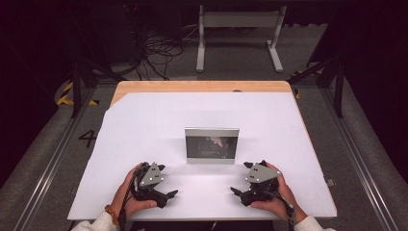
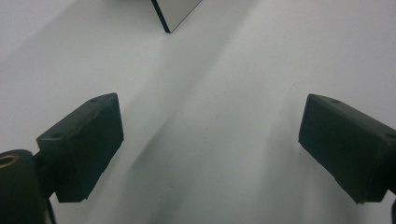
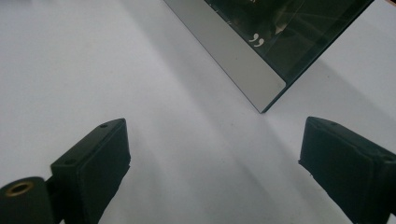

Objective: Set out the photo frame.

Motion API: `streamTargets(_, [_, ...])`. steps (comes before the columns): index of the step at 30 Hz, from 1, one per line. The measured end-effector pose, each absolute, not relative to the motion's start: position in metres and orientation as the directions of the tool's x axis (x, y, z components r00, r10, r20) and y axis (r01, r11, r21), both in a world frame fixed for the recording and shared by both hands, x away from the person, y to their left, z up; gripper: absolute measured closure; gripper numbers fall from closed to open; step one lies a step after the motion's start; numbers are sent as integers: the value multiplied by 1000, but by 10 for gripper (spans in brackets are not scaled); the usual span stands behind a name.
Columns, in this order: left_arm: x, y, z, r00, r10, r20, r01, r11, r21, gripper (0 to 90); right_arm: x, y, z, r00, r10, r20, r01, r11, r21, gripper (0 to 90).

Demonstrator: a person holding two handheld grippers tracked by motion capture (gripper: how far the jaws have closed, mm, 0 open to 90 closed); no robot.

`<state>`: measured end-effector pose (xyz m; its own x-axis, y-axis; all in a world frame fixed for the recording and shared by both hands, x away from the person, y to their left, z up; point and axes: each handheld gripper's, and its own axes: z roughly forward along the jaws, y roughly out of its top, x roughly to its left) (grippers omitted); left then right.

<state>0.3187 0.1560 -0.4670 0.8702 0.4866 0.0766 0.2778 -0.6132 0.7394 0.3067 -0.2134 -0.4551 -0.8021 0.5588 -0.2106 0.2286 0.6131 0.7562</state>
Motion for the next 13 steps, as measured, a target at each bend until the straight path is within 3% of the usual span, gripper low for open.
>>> streamTargets(13, [320,156,-467,872,484,77,276,-614,740,72,306,-213,-455,-800,560,-217,228,617,753,83])
